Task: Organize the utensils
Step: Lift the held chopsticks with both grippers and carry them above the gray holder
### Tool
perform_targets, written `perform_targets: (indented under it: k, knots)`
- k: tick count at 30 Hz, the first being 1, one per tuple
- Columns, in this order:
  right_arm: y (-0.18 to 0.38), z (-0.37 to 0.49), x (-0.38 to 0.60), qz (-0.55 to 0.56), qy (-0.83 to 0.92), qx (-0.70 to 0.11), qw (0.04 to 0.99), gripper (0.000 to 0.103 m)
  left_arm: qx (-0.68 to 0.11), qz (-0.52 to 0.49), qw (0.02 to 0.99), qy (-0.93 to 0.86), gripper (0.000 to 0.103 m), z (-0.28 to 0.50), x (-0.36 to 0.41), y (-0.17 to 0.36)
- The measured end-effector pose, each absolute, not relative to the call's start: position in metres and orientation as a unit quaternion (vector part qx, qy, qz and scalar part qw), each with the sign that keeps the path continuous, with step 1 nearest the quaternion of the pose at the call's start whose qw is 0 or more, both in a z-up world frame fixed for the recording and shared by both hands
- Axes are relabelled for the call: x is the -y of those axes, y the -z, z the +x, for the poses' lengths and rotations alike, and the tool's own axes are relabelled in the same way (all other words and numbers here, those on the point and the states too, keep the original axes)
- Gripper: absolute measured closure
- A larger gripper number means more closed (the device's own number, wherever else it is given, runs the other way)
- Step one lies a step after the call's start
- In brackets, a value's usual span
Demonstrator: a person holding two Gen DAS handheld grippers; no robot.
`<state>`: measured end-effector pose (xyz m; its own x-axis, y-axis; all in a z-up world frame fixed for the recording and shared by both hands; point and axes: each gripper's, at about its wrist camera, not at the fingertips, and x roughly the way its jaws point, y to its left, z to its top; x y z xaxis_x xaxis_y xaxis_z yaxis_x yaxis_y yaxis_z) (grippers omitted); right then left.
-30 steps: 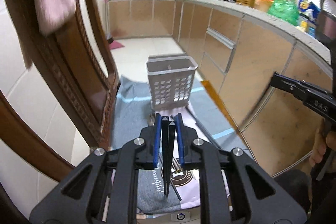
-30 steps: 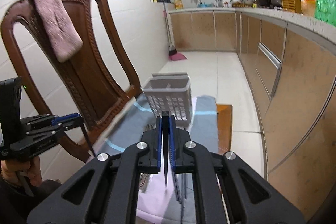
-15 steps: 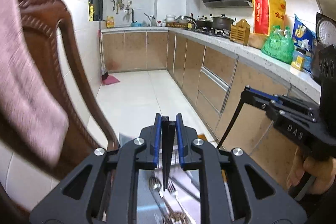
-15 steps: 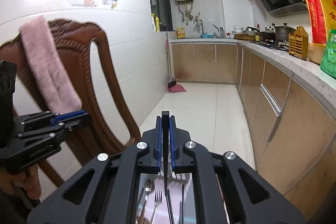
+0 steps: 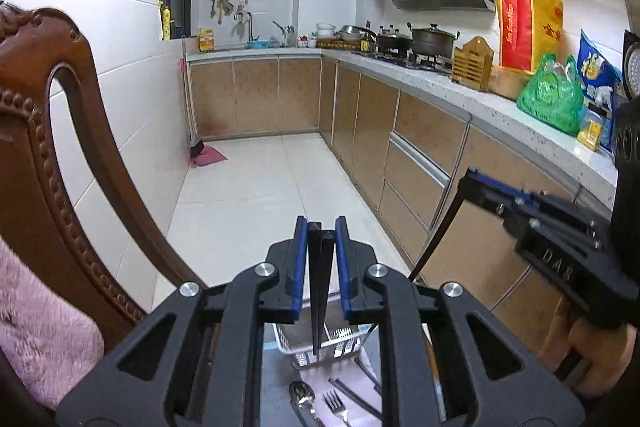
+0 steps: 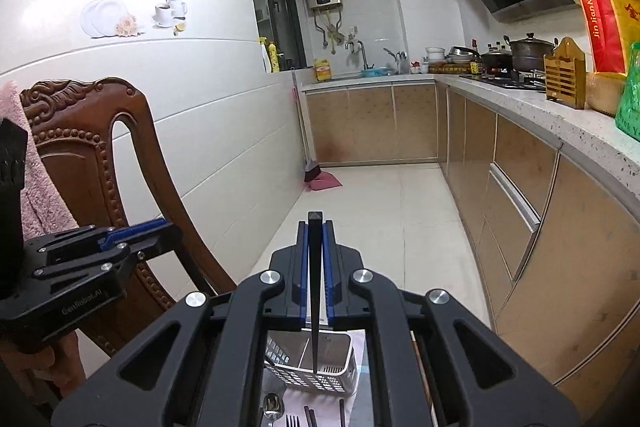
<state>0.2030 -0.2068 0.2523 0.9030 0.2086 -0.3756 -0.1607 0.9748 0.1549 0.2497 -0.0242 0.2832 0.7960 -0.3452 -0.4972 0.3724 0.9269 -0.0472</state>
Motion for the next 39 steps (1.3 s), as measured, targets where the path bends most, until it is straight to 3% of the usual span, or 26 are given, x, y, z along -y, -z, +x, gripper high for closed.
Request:
perform_targets:
  k: [7, 14, 21, 28, 31, 39]
  knots:
    - [-0.23, 0.172, 0.215, 0.05, -0.122, -0.215, 0.968, 0.095, -0.344, 0.034, 0.908, 0.238, 0.089, 0.205, -0.001, -0.228]
    - [-0.196, 0.148, 0.217, 0.059, -0.139, -0.242, 0.958, 0.095, -0.518, -0.022, 0.819, 0.246, 0.089, 0.225, -0.014, -0.099]
    - [-0.159, 0.153, 0.211, 0.06, -0.14, -0.284, 0.947, 0.095, -0.534, -0.043, 0.826, 0.175, 0.088, 0.263, -0.034, -0.051]
    - [-0.137, 0.161, 0.214, 0.082, -0.139, -0.296, 0.941, 0.095, -0.569, 0.02, 0.815, 0.106, 0.085, 0.303, -0.021, 0.013]
    - [-0.131, 0.164, 0.216, 0.089, -0.14, -0.302, 0.939, 0.095, -0.595, 0.021, 0.798, 0.089, 0.09, 0.312, -0.018, 0.048]
    - [-0.13, 0.169, 0.224, 0.095, -0.142, -0.303, 0.938, 0.095, -0.616, -0.044, 0.784, 0.063, 0.09, 0.312, -0.037, 0.084]
